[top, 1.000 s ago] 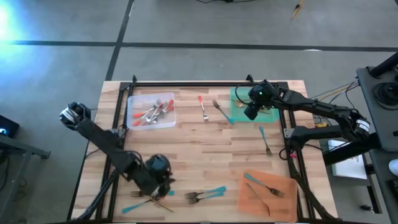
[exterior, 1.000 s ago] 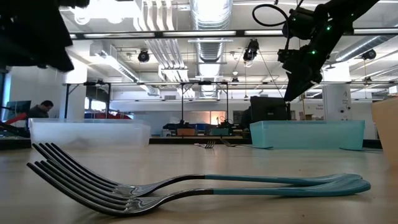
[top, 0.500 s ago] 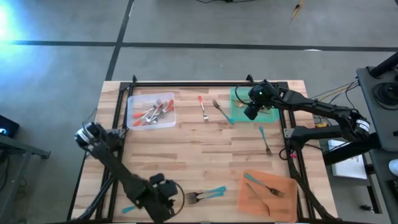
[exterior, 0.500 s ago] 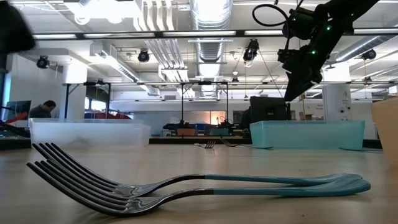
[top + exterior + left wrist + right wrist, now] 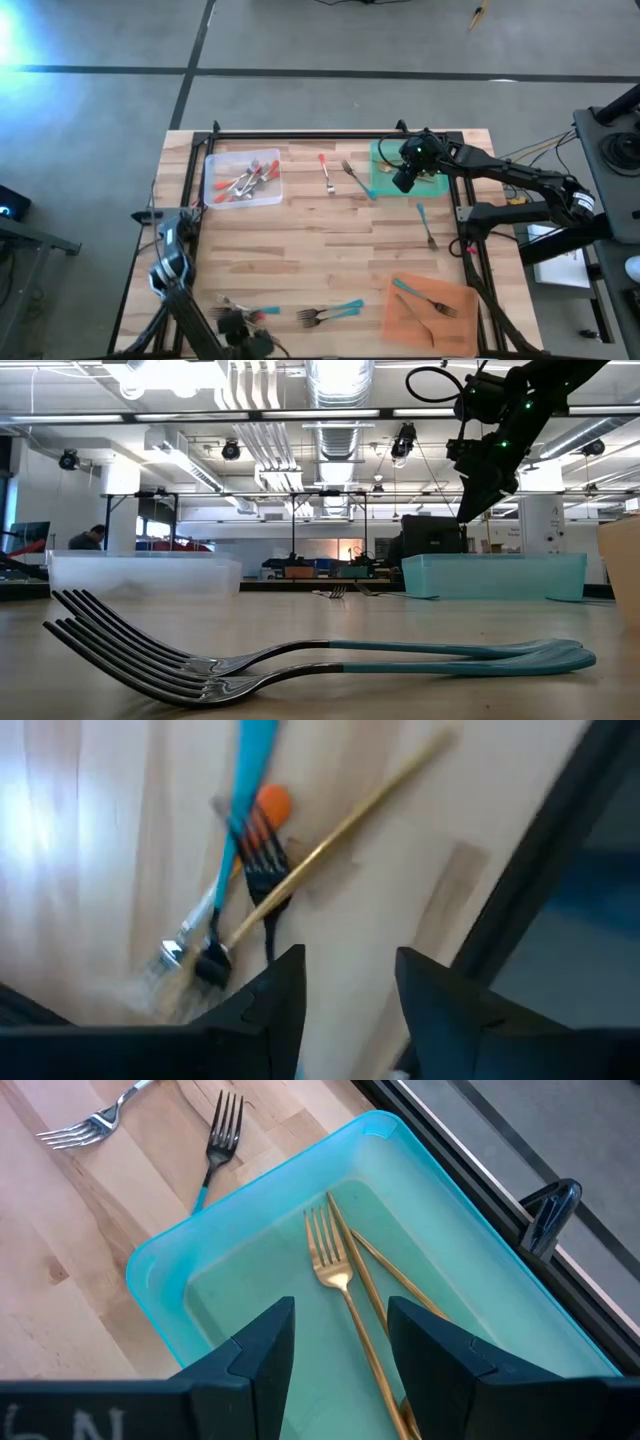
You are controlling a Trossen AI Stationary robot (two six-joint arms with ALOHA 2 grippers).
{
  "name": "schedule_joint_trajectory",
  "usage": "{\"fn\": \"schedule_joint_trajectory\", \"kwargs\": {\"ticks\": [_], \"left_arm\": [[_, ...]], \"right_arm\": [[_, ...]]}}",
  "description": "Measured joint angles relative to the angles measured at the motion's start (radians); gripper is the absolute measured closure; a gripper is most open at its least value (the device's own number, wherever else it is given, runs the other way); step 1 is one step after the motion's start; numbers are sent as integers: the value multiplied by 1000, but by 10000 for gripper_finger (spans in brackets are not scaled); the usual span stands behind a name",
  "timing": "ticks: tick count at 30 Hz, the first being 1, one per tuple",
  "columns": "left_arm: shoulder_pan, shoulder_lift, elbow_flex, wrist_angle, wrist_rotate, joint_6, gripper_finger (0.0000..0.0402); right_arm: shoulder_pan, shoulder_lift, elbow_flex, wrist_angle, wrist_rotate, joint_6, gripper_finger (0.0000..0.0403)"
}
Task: Sort silverware by color (type)
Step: Put the blue fork into the orange bin
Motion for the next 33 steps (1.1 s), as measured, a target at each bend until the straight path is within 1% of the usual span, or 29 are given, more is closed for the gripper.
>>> {"fn": "schedule_joint_trajectory", "kwargs": {"ticks": [2, 4, 6, 10, 12, 16, 19, 23, 27, 30, 33], "left_arm": [[-3, 50, 58, -23, 5, 149, 263], [-3, 72, 69, -20, 12, 262, 263], [-3, 78, 60, -20, 11, 299, 263], [-2, 54, -23, -21, -2, 303, 263], [-1, 24, -85, -21, -10, 297, 263], [7, -68, -227, 46, -21, 278, 263], [10, -176, -366, 180, -30, 250, 263], [11, -324, -566, 375, -36, 175, 263], [12, -442, -731, 508, -55, 125, 263], [21, -484, -819, 564, -62, 118, 263], [34, -501, -879, 599, -63, 118, 263]], "right_arm": [[0, 0, 0, 0, 0, 0, 250], [0, 0, 0, 0, 0, 0, 250], [0, 0, 0, 0, 0, 0, 250], [0, 0, 0, 0, 0, 0, 250], [0, 0, 0, 0, 0, 0, 250], [0, 0, 0, 0, 0, 0, 250], [0, 0, 0, 0, 0, 0, 250], [0, 0, 0, 0, 0, 0, 250], [0, 0, 0, 0, 0, 0, 250], [0, 0, 0, 0, 0, 0, 250], [0, 0, 0, 0, 0, 0, 250]]}}
